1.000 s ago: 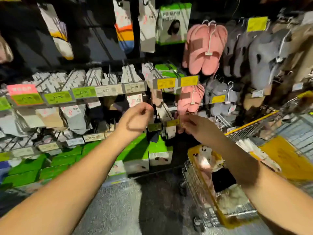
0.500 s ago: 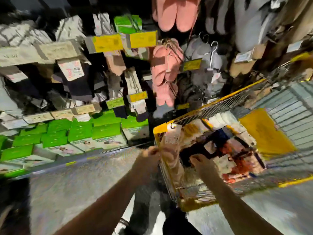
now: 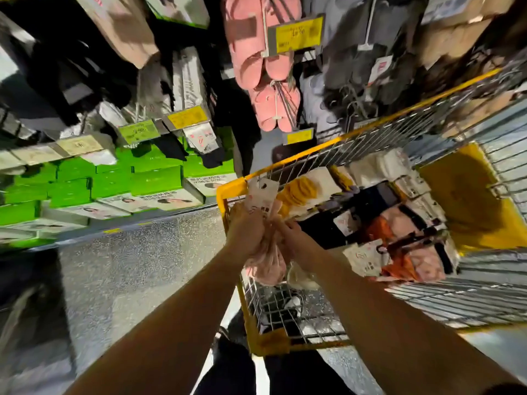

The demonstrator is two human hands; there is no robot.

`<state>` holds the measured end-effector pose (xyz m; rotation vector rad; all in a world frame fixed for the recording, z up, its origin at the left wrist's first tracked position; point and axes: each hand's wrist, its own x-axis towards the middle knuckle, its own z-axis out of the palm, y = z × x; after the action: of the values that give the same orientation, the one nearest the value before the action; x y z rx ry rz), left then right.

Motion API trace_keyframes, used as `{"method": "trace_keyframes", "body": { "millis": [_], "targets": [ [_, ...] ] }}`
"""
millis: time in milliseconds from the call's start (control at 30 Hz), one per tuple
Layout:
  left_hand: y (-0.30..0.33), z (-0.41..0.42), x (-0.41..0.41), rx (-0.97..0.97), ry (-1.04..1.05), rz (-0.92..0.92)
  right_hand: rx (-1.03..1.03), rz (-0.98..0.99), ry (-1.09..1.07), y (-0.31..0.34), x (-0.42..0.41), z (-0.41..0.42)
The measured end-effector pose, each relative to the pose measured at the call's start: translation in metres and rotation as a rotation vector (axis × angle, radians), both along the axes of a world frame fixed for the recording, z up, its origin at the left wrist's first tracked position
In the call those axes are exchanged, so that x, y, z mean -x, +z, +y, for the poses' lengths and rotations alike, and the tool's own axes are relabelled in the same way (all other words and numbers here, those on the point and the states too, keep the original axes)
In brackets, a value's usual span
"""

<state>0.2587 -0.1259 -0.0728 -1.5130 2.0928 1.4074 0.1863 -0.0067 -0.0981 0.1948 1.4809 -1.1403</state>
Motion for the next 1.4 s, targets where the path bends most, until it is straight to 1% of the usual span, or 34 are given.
{"method": "trace_keyframes", "body": {
  "millis": [67,100,167,233,267,367,467,600,667,767,833,967,1067,1100,1200,1300,1400],
  "targets": [
    [-0.017,0.000,0.004,0.033,0.177,0.015,0.033,-0.056,-0.042,-0.005,-0.006,-0.008],
    [-0.014,0.001,0.007,0.021,0.220,0.009,0.040,-0.076,-0.024,-0.007,-0.009,-0.011],
    [0.011,0.007,0.012,-0.046,0.265,-0.025,0.058,-0.069,0.004,-0.009,-0.014,-0.013],
    [0.018,0.008,0.012,-0.160,0.345,-0.080,0.068,-0.066,-0.041,-0.017,-0.014,-0.013],
    [0.020,0.007,0.012,-0.225,0.361,-0.103,0.072,-0.075,-0.083,-0.020,-0.015,-0.013],
    [0.009,0.002,0.013,-0.278,0.338,-0.091,0.109,-0.097,-0.153,-0.029,-0.015,-0.013],
    [-0.010,-0.006,0.014,-0.369,0.385,-0.055,0.135,-0.101,-0.181,-0.033,-0.015,-0.014],
    [0.006,-0.002,0.016,-0.410,0.437,-0.011,0.162,-0.129,-0.198,-0.040,-0.015,-0.018],
    [0.002,0.001,0.012,-0.451,0.447,0.009,0.195,-0.140,-0.192,-0.042,-0.015,-0.020],
    [-0.015,0.004,0.007,-0.435,0.502,0.012,0.233,-0.143,-0.204,-0.043,-0.011,-0.020],
    [-0.015,0.005,0.006,-0.434,0.517,0.014,0.212,-0.130,-0.200,-0.044,-0.008,-0.018],
    [0.017,0.013,0.003,-0.503,0.526,0.142,0.153,-0.079,-0.175,-0.031,0.006,-0.007],
    [0.024,0.025,-0.006,-0.585,0.509,0.272,0.163,-0.147,-0.169,-0.009,0.017,0.011],
    [0.027,0.030,-0.008,-0.585,0.500,0.306,0.169,-0.146,-0.168,0.000,0.019,0.017],
    [0.044,0.044,-0.013,-0.533,0.456,0.333,0.182,-0.136,-0.188,0.027,0.021,0.031],
    [0.069,0.048,-0.015,-0.576,0.461,0.401,0.221,-0.109,-0.172,0.058,0.022,0.034],
    [0.101,0.043,-0.019,-0.508,0.463,0.487,0.264,-0.077,-0.155,0.083,0.020,0.023]
  ]
}}
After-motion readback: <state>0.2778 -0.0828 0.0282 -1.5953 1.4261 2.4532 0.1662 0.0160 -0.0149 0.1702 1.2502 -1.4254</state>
